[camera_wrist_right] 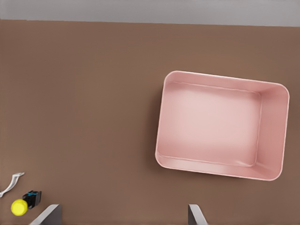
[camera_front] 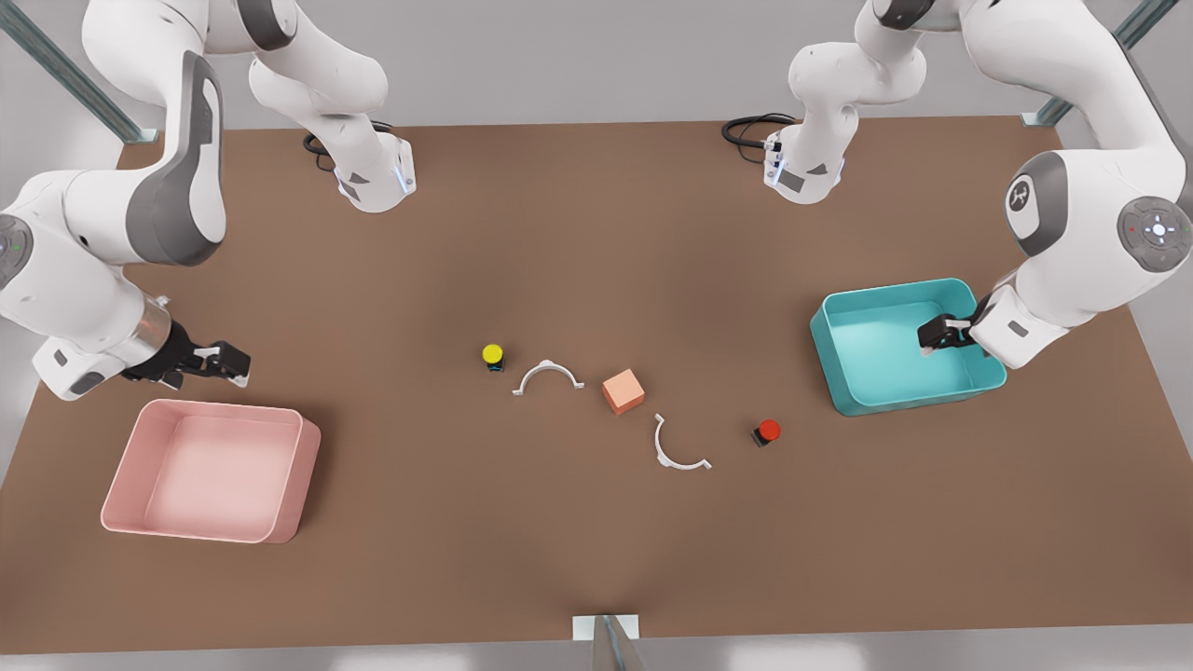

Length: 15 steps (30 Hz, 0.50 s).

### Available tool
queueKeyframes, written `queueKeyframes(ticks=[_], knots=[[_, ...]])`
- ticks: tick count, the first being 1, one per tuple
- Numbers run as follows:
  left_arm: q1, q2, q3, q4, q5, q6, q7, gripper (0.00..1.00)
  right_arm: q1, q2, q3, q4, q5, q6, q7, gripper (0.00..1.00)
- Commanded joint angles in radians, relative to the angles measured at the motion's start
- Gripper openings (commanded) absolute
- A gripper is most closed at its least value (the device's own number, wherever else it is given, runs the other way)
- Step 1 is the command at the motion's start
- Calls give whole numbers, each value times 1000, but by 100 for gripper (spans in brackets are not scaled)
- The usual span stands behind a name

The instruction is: Place the red button in the blue storage box with the left arm, and place the yellow button in the pink storage box with the right arm

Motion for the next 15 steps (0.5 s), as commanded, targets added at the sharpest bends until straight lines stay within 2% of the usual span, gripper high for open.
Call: queueKeyframes(ticks=[1, 3, 4, 5, 6, 7, 8, 9, 13, 15], knots=[[-1, -1, 0, 0, -1, 12, -28, 100, -9, 0, -2, 1, 2, -2, -9, 100], [2, -1, 0, 0, -6, 12, -29, 100, 3, -1, 1, 1, 3, -6, 1, 100], [-1, 0, 0, -6, -9, 13, -28, 100, 5, -3, 26, 1, 3, -8, 1, 100], [-4, 4, 0, -10, -23, 48, -26, 100, 5, -1, 95, 1, 2, 1, 1, 100], [-23, 25, 0, -62, -56, 133, -28, 100, 6, -1, 164, 1, 0, 7, 1, 100], [-46, 27, -2, -182, -102, 292, -31, 100, 37, 3, 202, -5, -9, 7, 12, 100], [-84, 39, -2, -251, -118, 391, -34, 100, 77, 17, 202, -8, -9, 10, 11, 100], [-136, 99, 0, -254, -118, 435, -46, 100, 125, 45, 202, -28, -9, 59, 11, 100], [-221, 269, -2, -224, -119, 569, -127, 100, 146, 54, 285, -360, -5, 438, 17, 100], [-230, 323, -3, -216, -129, 607, -127, 100, 152, 52, 339, -462, -8, 540, 64, 100]])
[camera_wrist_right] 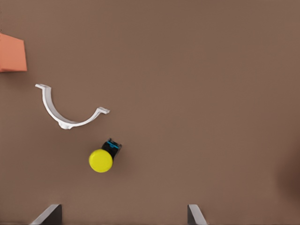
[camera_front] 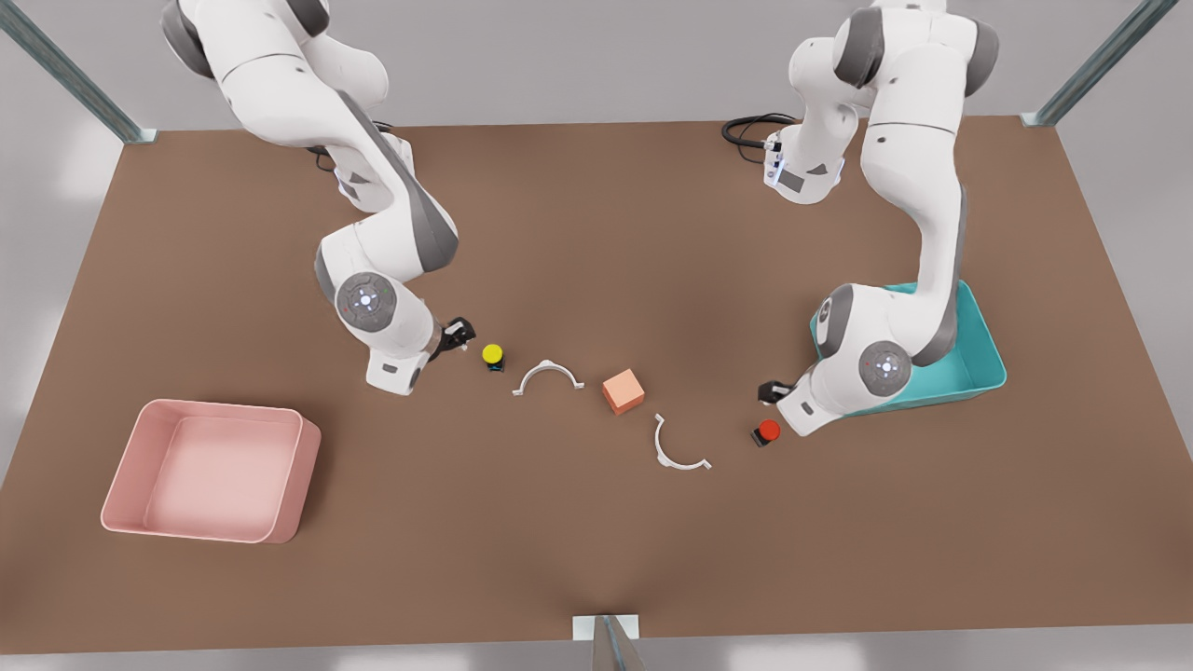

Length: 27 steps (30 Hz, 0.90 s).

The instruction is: Place the red button in the blue storage box with the left arm, and place the yellow button in the pink storage box with the right arm

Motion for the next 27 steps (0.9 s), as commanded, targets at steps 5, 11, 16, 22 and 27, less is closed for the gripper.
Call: queueKeyframes(ticks=[5, 11, 16, 22, 27], knots=[[-34, 98, -4, 5, -28, 207, -73, 100, 88, 85, 21, -109, -19, 378, 123, 100], [-34, 127, -4, 3, -28, 207, -73, 100, 85, 141, 21, -217, -68, 530, 136, 100], [-33, 141, -4, 0, -28, 205, -73, 100, 81, 134, 20, -267, -82, 547, 137, 100], [-30, 153, -4, -2, -28, 205, -73, 100, 78, 152, 8, -293, -88, 566, 137, 100], [-28, 213, -6, 14, -26, 207, -60, 92, 78, 210, 8, -316, -118, 625, 139, 100]])
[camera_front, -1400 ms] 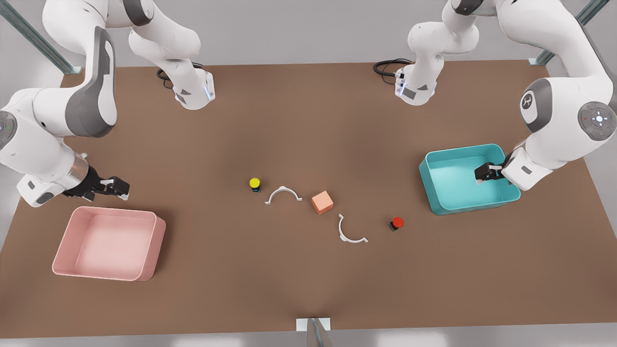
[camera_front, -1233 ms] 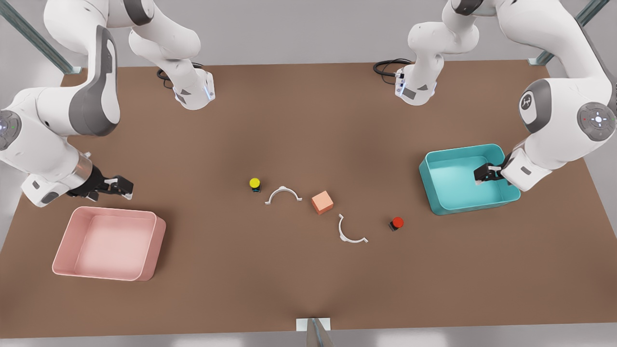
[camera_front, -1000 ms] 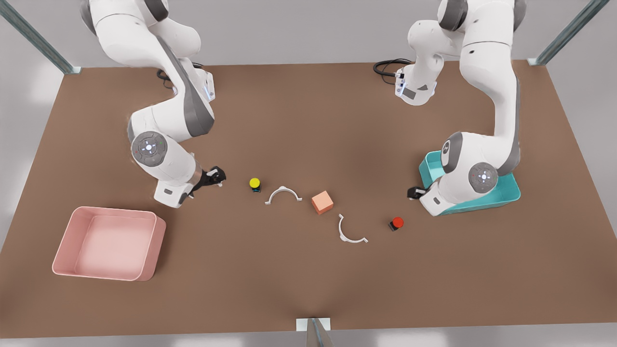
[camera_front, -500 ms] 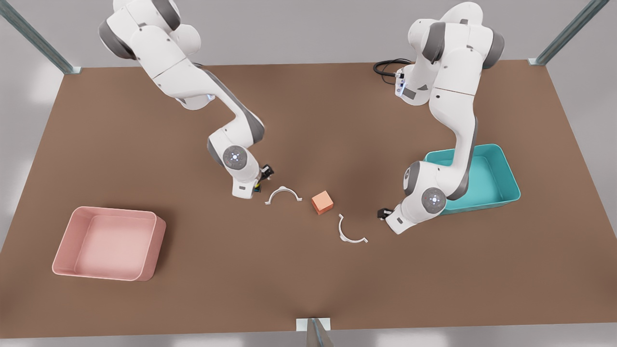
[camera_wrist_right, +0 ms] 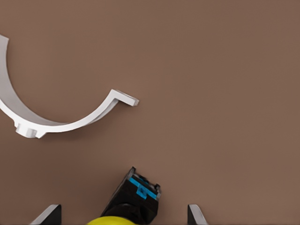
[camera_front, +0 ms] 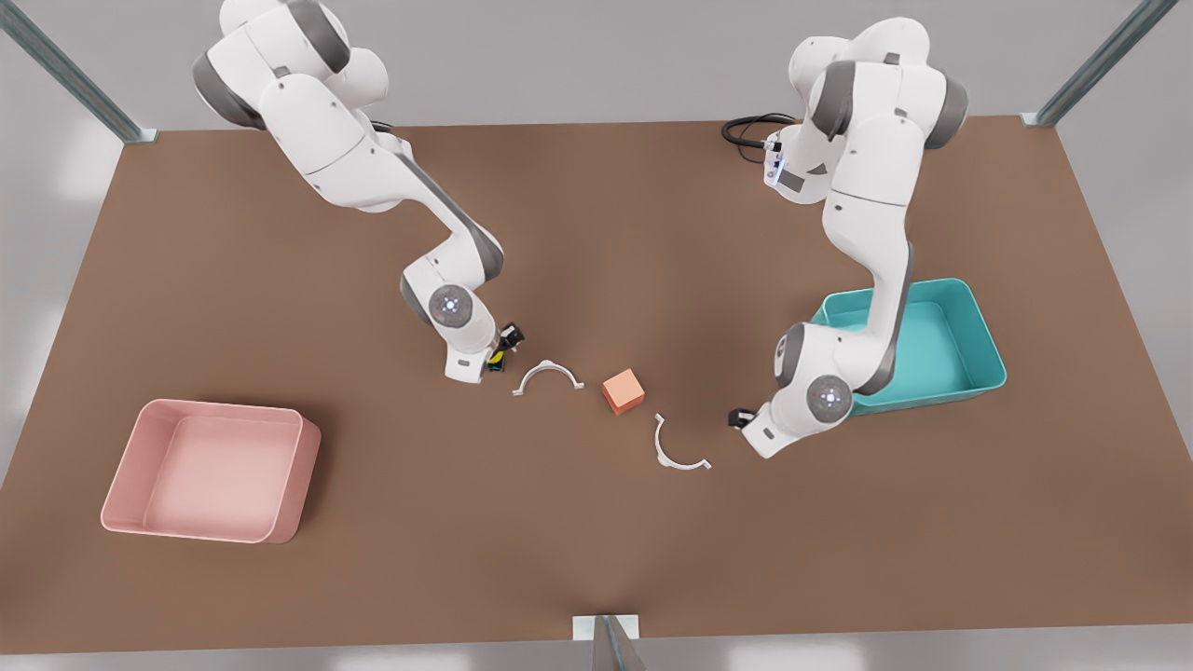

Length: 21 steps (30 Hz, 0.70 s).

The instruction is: Place the red button in the blue storage box with the left arm, and place the yellow button in the pink storage box with the right arm

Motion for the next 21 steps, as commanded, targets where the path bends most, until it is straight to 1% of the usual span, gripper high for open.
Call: queueKeyframes(ticks=[1, 2, 3, 4, 5, 7, 8, 12, 15, 16, 17, 18, 19, 20, 21], knots=[[-1, 5, 0, 4, 6, 2, -5, 90, 0, 20, -1, -1, -5, 64, 29, 100], [1, 5, 0, 9, 4, 1, 15, 86, 0, 21, -1, 0, -5, 64, 29, 100], [1, 5, 0, 9, 4, 1, 19, 78, 1, 21, -1, 2, -5, 64, 29, 96], [1, 5, 0, 9, 4, 1, 19, 72, 1, 23, -1, 2, -7, 64, 29, 86], [1, 5, 0, 10, 4, 1, 19, 64, -2, 23, -1, 3, -35, 64, 29, 76], [1, 3, 0, 12, 3, 1, 18, 54, 0, 23, -1, 5, -35, 64, 29, 64], [1, 3, 0, 16, 3, -1, 18, 50, -2, 23, -1, 5, -35, 64, 29, 61], [4, -4, 0, 22, 1, -7, 18, 49, -2, 21, -1, 9, -35, 56, 28, 55], [24, -55, 0, 55, 1, -65, 18, 49, -11, 0, -1, 15, -35, 49, 28, 55], [25, -76, 0, 55, 3, -88, 18, 49, -11, -3, -1, 15, -35, 49, 28, 55], [25, -98, 1, 55, 3, -116, 19, 49, -12, -11, -1, 25, -35, 23, 28, 51], [27, -121, 3, 52, 4, -148, 29, 49, -12, -25, -1, 49, -35, -22, 26, 51], [37, -141, 3, 49, 4, -184, 45, 49, -29, -66, -1, 48, -36, -25, 17, 51], [51, -168, 3, 49, 4, -235, 81, 49, -83, -94, 5, 54, -51, -30, 3, 51], [71, -193, 3, 47, 4, -275, 119, 49, -100, -98, 7, 97, -58, -68, -15, 51]])
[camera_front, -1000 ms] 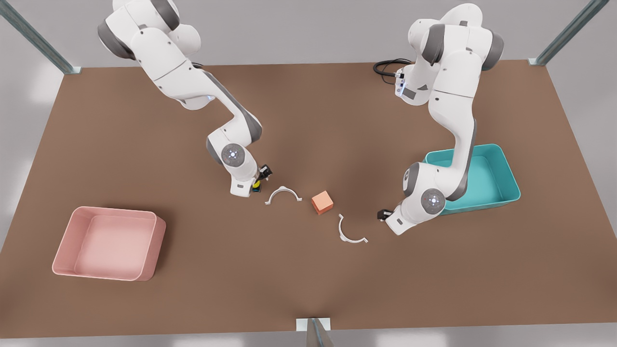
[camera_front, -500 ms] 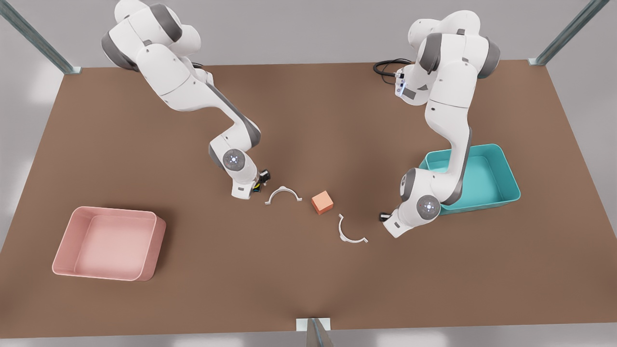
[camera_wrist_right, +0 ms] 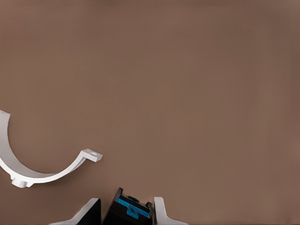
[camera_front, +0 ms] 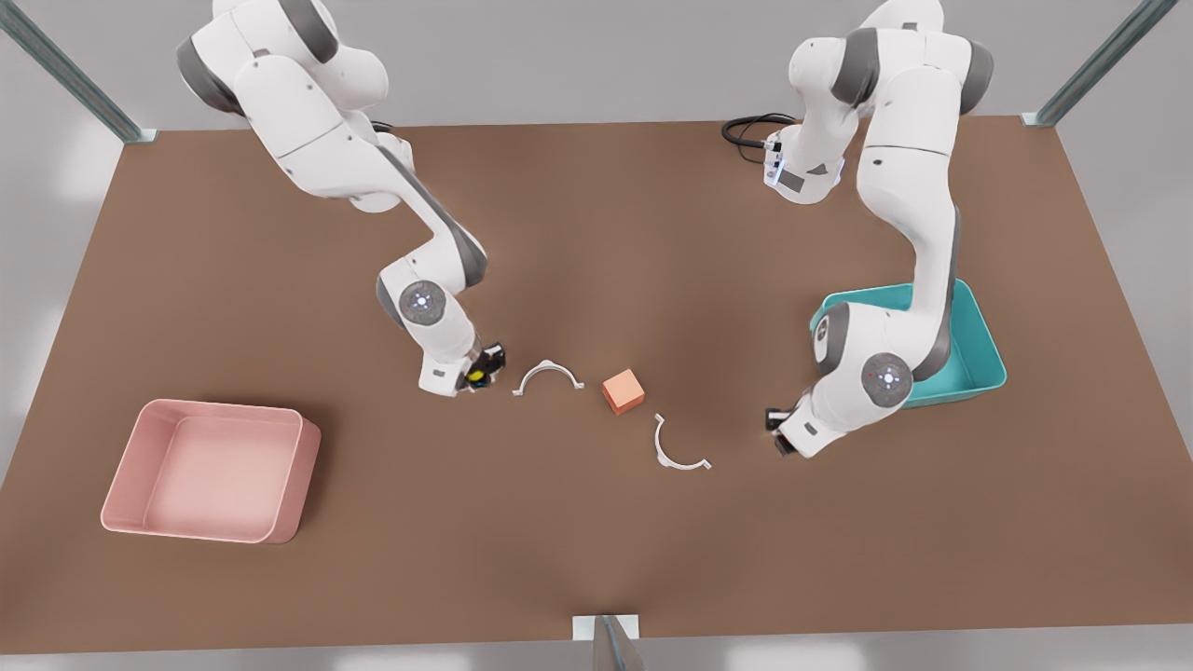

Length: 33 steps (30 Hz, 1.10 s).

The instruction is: Place the red button in the blue storage box with the left arm, and place the yellow button in the pink storage box with the right arm

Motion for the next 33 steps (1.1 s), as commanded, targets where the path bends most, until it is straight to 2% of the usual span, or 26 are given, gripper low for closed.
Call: queueKeyframes(ticks=[1, 5, 9, 13, 16, 18, 19, 20, 23, 25, 27, 28, 29, 30, 31, 32, 33], knots=[[28, -36, 1, -3, -1, -165, 131, 49, -22, -12, 2, 59, -17, -126, -41, 51], [82, -91, 12, -40, 2, -205, 263, 49, -39, -15, -11, 200, -17, -259, -92, 51], [82, -205, 98, -182, 7, -196, 429, 49, 10, -70, -224, 185, 50, -265, -385, 51], [82, -341, 158, -363, 6, -158, 539, 49, 4, -64, -330, 160, 80, -206, -590, 51], [82, -413, 221, -520, 6, -53, 657, 50, -6, -18, -501, 151, 267, -103, -991, 51], [82, -412, 242, -571, 6, -1, 685, 50, -24, 23, -564, 182, 325, -97, -1147, 51], [82, -398, 242, -574, 4, 7, 685, 66, -23, 58, -613, 209, 432, -97, -1279, 51], [81, -380, 242, -572, -1, 11, 682, 100, -24, 103, -643, 262, 474, -97, -1356, 51], [79, -363, 240, -572, -4, 10, 676, 100, -88, 155, -644, 340, 506, -101, -1447, 52], [71, -377, 239, -561, -2, 2, 651, 100, -130, 200, -635, 374, 532, -100, -1485, 60], [68, -386, 233, -557, -2, -4, 633, 100, -131, 207, -635, 372, 540, -100, -1485, 75], [42, -397, 233, -499, 2, -35, 527, 100, -131, 210, -635, 371, 541, -100, -1480, 94], [12, -381, 233, -339, 9, -176, 305, 100, -128, 209, -633, 371, 541, -107, -1467, 98], [10, -369, 233, -249, 9, -188, 182, 100, -119, 168, -626, 368, 540, -115, -1411, 100], [5, -343, 231, -132, 9, -233, 93, 100, -113, 62, -597, 344, 493, -158, -1283, 100], [4, -295, 231, 9, 10, -291, 1, 100, -113, -64, -532, 348, 306, -305, -935, 100], [5, -297, 233, 83, 12, -354, -5, 100, -115, -150, -470, 352, 194, -447, -650, 100]])
